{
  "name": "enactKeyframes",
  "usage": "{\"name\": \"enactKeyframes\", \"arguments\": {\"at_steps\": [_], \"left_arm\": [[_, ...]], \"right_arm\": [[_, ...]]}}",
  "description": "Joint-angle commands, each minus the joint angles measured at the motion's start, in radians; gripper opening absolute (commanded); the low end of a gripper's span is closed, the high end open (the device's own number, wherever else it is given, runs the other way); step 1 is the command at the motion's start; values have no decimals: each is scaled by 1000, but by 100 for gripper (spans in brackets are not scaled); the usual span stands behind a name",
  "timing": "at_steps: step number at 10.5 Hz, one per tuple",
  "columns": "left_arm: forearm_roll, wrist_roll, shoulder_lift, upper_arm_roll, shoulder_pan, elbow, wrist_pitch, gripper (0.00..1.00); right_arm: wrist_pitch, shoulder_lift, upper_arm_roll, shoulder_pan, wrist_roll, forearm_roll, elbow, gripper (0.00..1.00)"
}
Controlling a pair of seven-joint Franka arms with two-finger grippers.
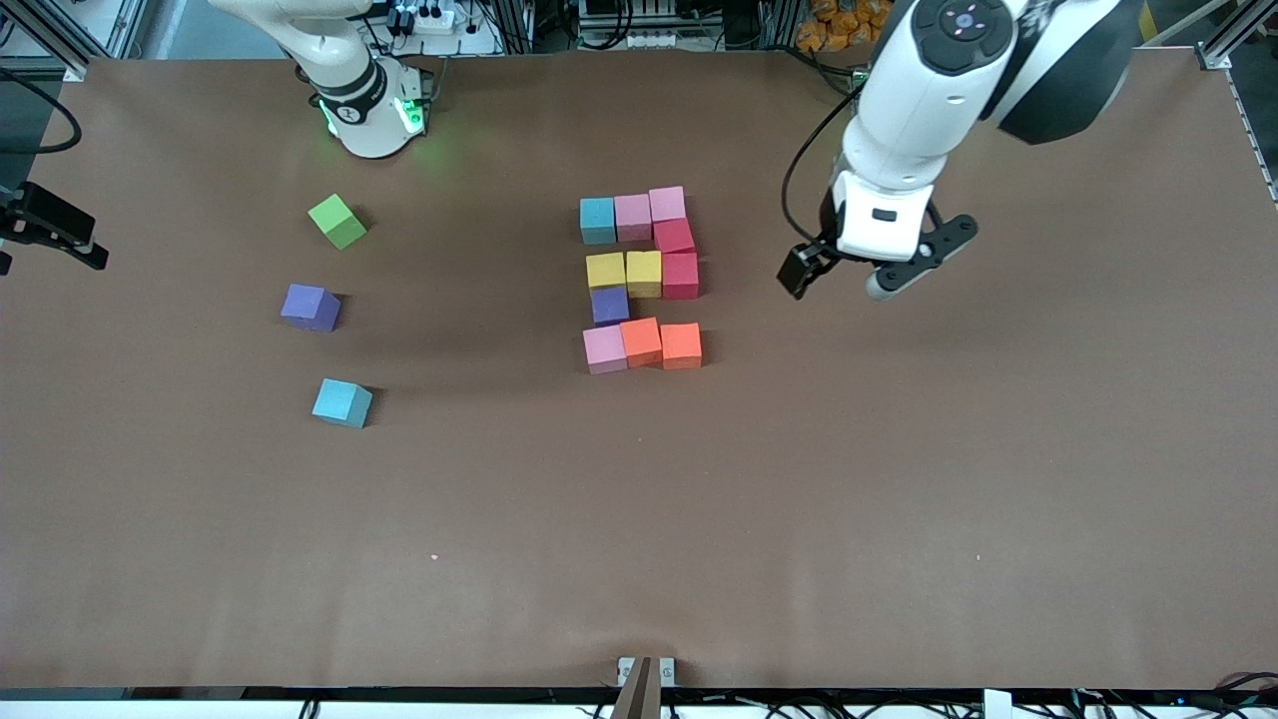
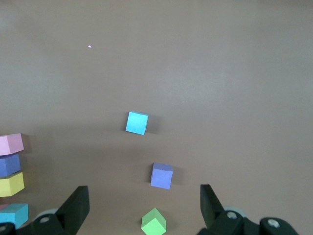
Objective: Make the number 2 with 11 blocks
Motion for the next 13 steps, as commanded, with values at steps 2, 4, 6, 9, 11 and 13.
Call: {"name": "enactKeyframes", "arguments": {"at_steps": [2, 4, 6, 9, 11, 13], "left_arm": [[40, 211, -55, -4, 82, 86, -169, 100], [42, 323, -60, -7, 154, 155, -238, 100], [40, 398, -61, -10, 225, 209, -335, 100], [25, 619, -121, -8, 341, 214, -356, 100], [-34, 758, -133, -19, 455, 212, -369, 100], [-72, 836, -90, -10, 517, 217, -367, 100]], "right_arm": [[-8, 1, 1, 8, -14, -10, 12, 100], [-6, 3, 1, 7, -14, -6, 12, 100], [-6, 3, 1, 8, -12, -7, 12, 100], [-13, 1, 1, 7, -12, -10, 12, 100], [-13, 1, 0, 5, -12, -12, 12, 100], [-13, 3, 1, 5, -12, -10, 12, 100]]}}
